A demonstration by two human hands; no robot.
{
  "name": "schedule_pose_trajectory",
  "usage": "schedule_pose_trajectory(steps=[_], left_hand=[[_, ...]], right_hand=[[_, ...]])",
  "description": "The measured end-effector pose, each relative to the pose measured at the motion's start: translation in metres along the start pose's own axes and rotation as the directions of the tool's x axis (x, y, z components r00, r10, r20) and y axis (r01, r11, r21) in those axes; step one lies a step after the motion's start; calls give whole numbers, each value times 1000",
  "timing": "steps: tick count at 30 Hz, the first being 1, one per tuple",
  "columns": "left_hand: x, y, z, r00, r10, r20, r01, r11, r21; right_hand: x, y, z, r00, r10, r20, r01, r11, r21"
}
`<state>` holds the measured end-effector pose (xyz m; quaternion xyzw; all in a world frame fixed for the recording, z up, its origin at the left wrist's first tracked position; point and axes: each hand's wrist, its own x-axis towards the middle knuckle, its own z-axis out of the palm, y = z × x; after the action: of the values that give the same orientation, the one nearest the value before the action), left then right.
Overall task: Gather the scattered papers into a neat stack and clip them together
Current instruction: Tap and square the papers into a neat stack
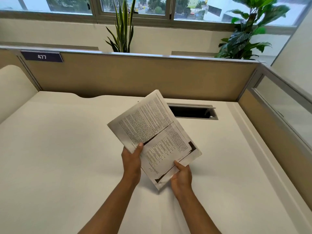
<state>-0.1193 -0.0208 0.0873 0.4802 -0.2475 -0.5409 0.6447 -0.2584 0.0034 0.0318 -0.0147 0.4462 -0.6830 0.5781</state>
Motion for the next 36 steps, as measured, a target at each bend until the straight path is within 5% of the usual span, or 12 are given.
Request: schedule_pose_trajectory(steps=[3, 7, 12, 15, 23, 30, 36], left_hand=[[4, 8, 0, 997, 61, 40, -63, 996, 68], [11, 21, -4, 982, 133, 138, -158, 968, 196], [19, 35, -7, 944, 184, 274, -274, 900, 340], [20, 40, -3, 923, 184, 339, -302, 892, 337], [26, 48, 10, 902, 239, 360, -352, 890, 291], [25, 10, 4, 933, 214, 289, -314, 877, 363], [29, 1, 3, 947, 211, 242, -292, 877, 382]], right_hand=[[1, -7, 4, 999, -41, -24, 39, 997, -67], [3, -29, 7, 973, -218, -77, 169, 898, -405], [1, -61, 25, 840, -447, 307, 527, 538, -658], [-3, -82, 42, 785, -377, 492, 618, 539, -573], [-2, -96, 55, 702, -472, 533, 711, 504, -490], [13, -59, 28, 799, -419, 432, 602, 566, -564], [13, -56, 34, 777, -443, 448, 629, 520, -578]])
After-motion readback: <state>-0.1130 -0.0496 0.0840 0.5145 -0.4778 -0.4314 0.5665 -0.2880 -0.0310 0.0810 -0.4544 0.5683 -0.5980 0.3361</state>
